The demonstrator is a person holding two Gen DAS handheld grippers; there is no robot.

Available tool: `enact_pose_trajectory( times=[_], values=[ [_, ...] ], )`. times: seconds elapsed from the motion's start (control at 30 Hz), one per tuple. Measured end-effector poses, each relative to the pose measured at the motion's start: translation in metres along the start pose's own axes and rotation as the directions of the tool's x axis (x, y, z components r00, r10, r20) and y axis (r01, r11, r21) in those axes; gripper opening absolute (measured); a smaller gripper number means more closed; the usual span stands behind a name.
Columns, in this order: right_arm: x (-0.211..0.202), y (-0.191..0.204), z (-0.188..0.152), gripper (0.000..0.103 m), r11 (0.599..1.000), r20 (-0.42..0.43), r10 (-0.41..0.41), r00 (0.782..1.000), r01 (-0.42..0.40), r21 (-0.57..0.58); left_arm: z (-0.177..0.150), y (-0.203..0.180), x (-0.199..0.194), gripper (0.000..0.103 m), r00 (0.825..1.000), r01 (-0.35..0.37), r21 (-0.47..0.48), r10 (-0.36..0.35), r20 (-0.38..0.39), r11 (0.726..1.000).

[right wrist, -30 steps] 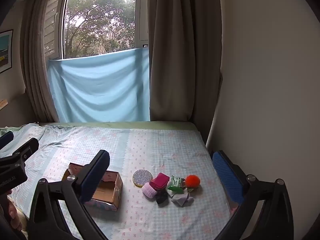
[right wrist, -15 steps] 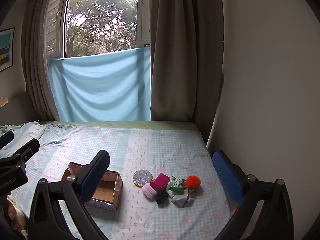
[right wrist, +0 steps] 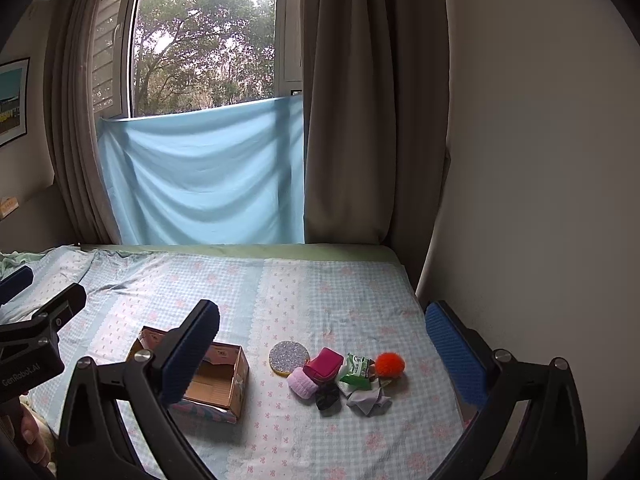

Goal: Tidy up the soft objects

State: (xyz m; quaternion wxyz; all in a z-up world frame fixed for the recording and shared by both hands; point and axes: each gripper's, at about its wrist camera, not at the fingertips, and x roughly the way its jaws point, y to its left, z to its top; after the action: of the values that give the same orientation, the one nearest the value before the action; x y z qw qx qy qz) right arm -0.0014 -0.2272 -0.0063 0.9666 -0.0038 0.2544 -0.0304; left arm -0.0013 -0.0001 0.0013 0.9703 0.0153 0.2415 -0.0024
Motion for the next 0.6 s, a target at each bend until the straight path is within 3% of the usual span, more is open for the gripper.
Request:
enact_pose_trajectory(
  times=[0.6],
  values=[
    [0.0029, 0.0031, -0.0008, 0.103, 1.000, -0.004, -0.002, 1.000, 0.002, -0.008, -0.0031, 0.0004, 0.0028, 0.102, 1.000, 0.016, -0.003, -0.016, -0.016, 1.000]
  ],
)
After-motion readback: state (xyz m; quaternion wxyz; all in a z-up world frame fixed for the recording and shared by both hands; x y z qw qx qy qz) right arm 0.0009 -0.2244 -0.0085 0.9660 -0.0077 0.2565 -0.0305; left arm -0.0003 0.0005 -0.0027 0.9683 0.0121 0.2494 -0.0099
